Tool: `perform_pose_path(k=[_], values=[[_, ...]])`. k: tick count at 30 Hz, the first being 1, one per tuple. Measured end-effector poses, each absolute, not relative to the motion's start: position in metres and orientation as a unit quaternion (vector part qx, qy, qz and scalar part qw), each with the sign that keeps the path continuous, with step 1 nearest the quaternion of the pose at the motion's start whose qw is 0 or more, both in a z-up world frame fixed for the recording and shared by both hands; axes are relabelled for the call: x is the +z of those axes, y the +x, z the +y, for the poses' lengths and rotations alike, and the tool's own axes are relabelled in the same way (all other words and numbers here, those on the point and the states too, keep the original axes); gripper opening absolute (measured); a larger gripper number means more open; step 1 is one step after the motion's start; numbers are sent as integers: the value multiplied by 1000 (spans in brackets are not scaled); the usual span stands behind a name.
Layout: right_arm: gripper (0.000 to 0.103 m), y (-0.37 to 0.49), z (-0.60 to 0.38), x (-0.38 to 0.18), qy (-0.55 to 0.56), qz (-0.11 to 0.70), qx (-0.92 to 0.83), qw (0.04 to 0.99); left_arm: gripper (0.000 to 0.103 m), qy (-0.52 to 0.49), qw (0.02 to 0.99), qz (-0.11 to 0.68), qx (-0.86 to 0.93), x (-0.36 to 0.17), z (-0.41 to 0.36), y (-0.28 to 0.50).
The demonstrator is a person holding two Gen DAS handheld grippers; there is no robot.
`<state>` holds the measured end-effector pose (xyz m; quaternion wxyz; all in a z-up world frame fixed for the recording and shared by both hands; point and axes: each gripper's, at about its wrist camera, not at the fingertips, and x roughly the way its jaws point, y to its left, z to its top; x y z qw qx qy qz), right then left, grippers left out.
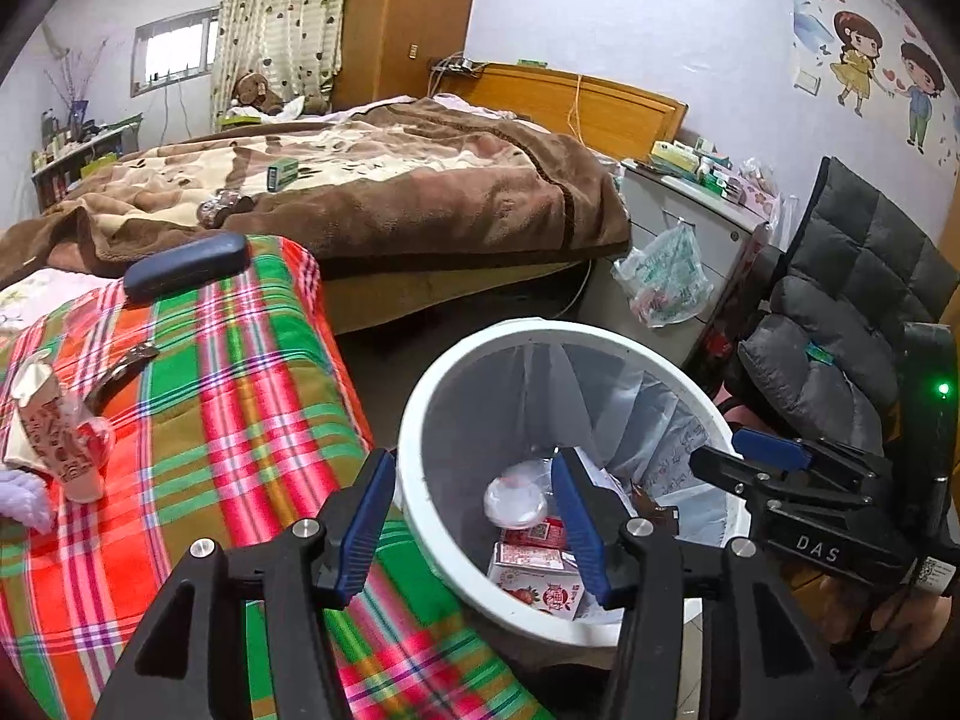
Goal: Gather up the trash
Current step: 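Open both tools to drop the cup and wrapper into the wastebasket, then move both tools back over the plaid cloth toward the cups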
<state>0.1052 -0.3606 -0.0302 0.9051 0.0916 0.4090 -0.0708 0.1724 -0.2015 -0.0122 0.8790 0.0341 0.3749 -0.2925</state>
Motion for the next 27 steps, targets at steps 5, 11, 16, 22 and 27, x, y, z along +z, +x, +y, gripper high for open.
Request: perform_pose_path(k=[5, 11, 16, 22, 27], values=[[54, 105, -352, -23, 89, 398, -68, 911, 55, 24, 884, 371, -282, -6, -184, 170], [54, 104, -337, -17, 83, 387, -61, 916, 55, 25, 896, 355, -265, 4, -164, 159], [54, 105, -322, -12, 78, 379, -52, 921, 55, 18, 905, 345, -249, 13, -142, 150], [54, 107, -303, -6, 67, 368, -35, 927, 55, 9, 914, 335, -230, 22, -114, 142], [54, 112, -284, -6, 67, 365, -16, 929, 55, 8, 923, 326, -204, 26, -87, 137]])
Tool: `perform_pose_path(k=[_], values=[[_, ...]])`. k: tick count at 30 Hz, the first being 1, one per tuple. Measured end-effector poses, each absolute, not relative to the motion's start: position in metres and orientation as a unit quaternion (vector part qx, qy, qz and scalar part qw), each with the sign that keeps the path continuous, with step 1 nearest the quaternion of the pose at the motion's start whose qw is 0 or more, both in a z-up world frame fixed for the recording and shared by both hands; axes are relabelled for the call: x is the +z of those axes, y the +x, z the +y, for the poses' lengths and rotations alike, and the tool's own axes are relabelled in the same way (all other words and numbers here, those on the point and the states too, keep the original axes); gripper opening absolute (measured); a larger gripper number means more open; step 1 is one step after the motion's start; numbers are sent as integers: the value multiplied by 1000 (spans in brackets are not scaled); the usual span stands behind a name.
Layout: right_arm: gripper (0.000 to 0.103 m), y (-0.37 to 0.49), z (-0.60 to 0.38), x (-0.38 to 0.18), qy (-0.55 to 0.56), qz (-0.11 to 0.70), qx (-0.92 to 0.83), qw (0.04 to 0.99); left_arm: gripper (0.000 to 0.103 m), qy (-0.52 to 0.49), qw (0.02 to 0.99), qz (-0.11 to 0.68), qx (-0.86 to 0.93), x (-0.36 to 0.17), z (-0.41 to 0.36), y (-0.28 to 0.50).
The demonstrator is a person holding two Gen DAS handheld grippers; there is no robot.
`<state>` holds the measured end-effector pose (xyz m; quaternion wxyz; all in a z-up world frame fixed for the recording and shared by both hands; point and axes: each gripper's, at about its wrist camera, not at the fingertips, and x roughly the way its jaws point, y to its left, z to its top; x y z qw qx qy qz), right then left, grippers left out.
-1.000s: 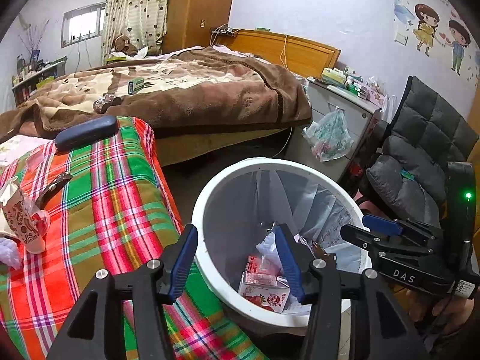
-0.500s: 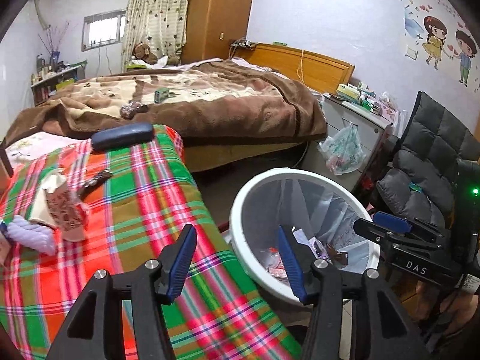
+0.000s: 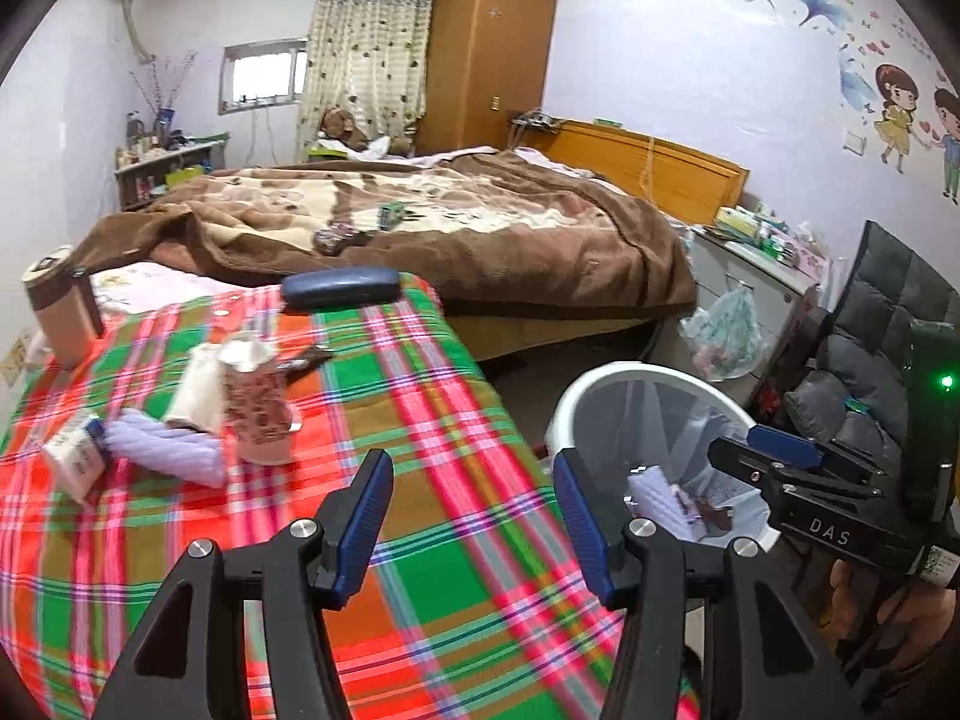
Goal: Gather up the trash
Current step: 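Move both tools back over the plaid cloth toward the cups, then grasp the white yogurt cup with the left tool while the right grasps the tissue-filled paper cup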
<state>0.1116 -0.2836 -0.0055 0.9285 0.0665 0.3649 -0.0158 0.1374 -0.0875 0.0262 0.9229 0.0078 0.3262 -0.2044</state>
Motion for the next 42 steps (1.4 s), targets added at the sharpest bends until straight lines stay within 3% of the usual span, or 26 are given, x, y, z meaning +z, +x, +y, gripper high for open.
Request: perform_pose_path(k=[21, 25, 36, 38, 42], values=[[54, 141, -203, -8, 38, 371, 80, 924, 56, -35, 941, 331, -60, 13, 63, 149], [54, 150, -190, -10, 40, 377, 94, 921, 61, -44, 942, 331, -39, 9, 93, 154], [56, 179, -139, -15, 23, 380, 139, 914, 62, -62, 938, 341, -10, -7, 146, 177], [59, 184, -133, -15, 25, 371, 142, 917, 68, -70, 935, 346, -14, -9, 153, 185], [59, 195, -124, -14, 40, 361, 157, 918, 69, -57, 935, 349, -6, -13, 160, 198]])
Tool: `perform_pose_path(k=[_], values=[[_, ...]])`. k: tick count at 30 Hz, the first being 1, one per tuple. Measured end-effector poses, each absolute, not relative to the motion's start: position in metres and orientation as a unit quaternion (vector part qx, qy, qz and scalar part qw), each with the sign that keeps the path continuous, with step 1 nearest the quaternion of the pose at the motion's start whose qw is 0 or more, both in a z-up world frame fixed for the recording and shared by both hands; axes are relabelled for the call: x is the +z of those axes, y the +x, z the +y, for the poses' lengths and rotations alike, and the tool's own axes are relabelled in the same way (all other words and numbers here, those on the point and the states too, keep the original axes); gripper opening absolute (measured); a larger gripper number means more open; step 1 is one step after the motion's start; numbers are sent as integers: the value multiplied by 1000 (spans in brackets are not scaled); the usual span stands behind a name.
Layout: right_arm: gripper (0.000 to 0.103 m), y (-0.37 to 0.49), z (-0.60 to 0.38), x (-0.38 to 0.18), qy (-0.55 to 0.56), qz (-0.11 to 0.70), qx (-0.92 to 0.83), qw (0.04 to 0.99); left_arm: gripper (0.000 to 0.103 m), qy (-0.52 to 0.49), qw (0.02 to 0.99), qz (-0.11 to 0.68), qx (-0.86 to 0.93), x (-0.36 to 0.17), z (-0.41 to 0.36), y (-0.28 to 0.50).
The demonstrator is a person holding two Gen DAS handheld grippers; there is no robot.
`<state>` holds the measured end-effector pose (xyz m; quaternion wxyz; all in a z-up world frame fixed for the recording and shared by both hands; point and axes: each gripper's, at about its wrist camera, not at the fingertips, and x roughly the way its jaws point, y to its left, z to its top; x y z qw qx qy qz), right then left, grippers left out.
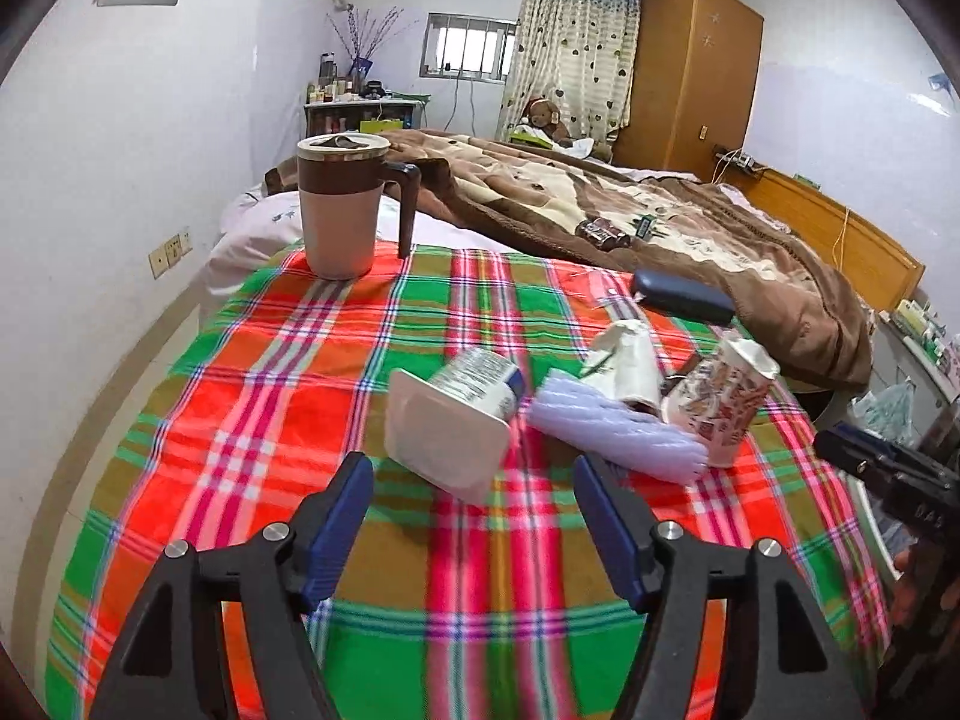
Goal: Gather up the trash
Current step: 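Grasp the white yogurt cup with the left tool while the right grasps the tissue-filled paper cup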
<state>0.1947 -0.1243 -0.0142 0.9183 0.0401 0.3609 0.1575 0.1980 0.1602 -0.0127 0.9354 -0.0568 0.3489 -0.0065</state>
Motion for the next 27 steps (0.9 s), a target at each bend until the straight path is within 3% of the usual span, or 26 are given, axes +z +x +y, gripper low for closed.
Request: perform_pose_path(k=[5, 27], values=[[59, 209, -111, -16, 55, 355, 175, 917, 78, -36, 932, 360, -6, -19, 162, 215], [59, 256, -76, -35, 30, 373, 161, 913, 78, -61, 922, 381, -30, -44, 171, 261]])
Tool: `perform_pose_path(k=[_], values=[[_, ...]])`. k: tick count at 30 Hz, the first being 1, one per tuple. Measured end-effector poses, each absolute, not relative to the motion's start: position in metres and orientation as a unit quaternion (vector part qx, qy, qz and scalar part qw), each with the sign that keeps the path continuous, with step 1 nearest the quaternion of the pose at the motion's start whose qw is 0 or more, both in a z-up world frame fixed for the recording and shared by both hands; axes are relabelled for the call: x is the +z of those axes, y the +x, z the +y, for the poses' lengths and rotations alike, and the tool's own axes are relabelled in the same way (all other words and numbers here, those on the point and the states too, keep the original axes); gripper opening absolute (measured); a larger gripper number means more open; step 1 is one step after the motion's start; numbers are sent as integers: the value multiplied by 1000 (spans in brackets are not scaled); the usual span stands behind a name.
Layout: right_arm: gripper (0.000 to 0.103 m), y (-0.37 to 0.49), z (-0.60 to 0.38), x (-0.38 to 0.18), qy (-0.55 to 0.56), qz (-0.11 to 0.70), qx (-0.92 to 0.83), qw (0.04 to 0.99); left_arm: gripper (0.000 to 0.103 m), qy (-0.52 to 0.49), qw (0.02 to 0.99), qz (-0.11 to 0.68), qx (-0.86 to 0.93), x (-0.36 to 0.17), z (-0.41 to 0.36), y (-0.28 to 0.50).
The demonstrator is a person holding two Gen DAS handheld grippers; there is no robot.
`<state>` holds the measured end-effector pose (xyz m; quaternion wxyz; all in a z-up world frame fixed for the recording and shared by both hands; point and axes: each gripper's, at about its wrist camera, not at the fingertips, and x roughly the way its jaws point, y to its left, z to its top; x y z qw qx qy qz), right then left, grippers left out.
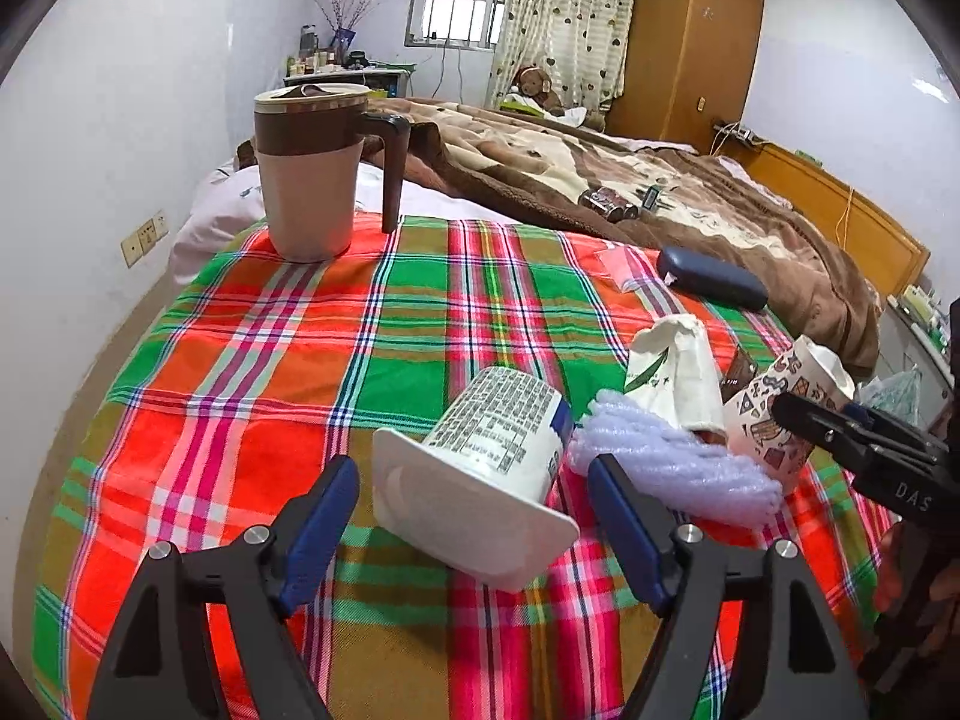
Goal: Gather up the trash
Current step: 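Grasp the white yogurt cup with the left tool while the right grasps the tissue-filled paper cup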
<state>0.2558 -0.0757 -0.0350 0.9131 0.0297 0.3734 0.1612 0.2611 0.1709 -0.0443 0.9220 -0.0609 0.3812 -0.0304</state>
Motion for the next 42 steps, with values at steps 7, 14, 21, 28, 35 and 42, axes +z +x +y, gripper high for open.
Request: perform_pose_path(k=[7, 14, 21, 28, 35, 42], values=[[59, 256, -72, -38, 24, 382, 161, 910, 76, -68, 923, 378, -25, -47, 174, 264], [54, 254, -74, -37, 33, 382, 162, 909, 67, -74, 922, 379, -32, -47, 174, 264], [44, 251, -78, -37, 38, 380, 158, 910, 66, -70, 924, 376, -26, -43, 172, 256], [43, 246, -83, -35, 49, 379, 158, 910, 66, -67, 927, 368, -23, -35, 167, 246], [43, 235, -92, -25, 53, 367, 158, 915, 66, -74, 929, 361, -29, -23, 158, 232], [43, 219, -111, -19, 66, 362, 150, 918, 66, -70, 936, 344, -38, -5, 141, 214]])
